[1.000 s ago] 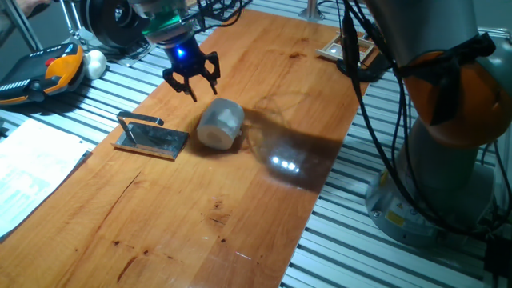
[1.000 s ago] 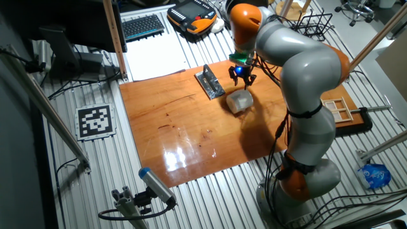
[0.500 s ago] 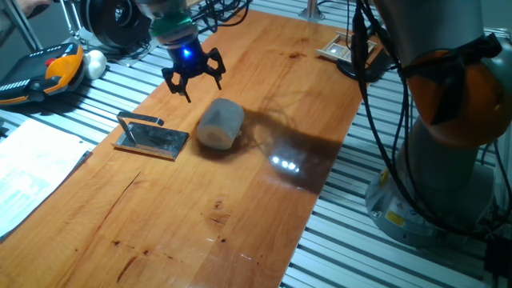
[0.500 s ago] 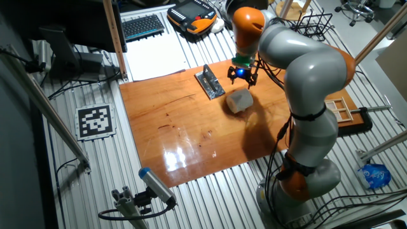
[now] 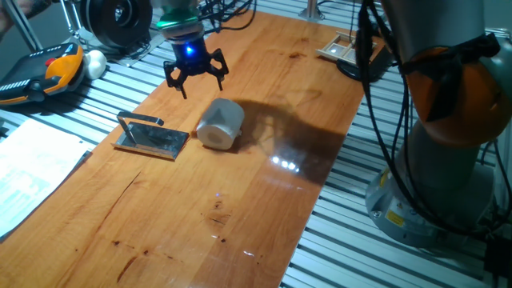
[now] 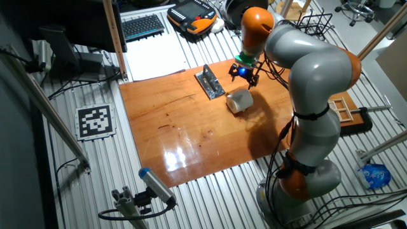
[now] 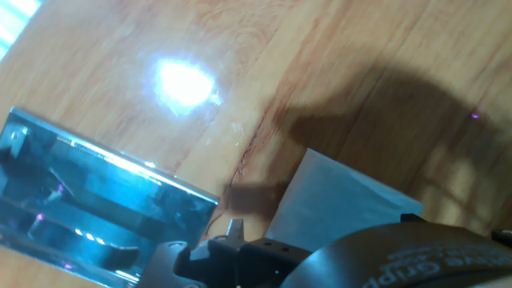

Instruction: Put the toilet paper on its holder

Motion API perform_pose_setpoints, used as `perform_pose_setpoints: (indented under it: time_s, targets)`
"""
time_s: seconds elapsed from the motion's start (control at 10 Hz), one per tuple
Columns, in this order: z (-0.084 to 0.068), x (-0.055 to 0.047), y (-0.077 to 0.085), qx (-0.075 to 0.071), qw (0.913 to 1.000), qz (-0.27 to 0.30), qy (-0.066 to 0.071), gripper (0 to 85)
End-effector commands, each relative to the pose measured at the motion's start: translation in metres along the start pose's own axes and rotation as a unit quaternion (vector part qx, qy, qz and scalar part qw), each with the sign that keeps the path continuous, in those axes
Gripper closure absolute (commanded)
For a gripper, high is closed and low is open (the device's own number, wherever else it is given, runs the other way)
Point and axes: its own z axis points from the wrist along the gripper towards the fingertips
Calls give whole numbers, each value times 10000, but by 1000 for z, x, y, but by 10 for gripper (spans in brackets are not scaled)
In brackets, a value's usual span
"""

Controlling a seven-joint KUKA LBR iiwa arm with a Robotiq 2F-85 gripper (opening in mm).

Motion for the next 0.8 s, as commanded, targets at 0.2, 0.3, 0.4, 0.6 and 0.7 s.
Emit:
perform_pose_setpoints:
  time_s: [0.2, 0.3, 0.4, 0.6, 0.7]
  targets:
    - [1, 4, -1, -302, 9961, 829, -43, 0]
    - [2, 8, -3, -357, 9952, 908, -99, 0]
    - [4, 11, -5, -398, 9946, 936, -182, 0]
    - [9, 17, -8, -384, 9937, 987, -365, 0]
    - [10, 20, -8, -392, 9926, 1073, -416, 0]
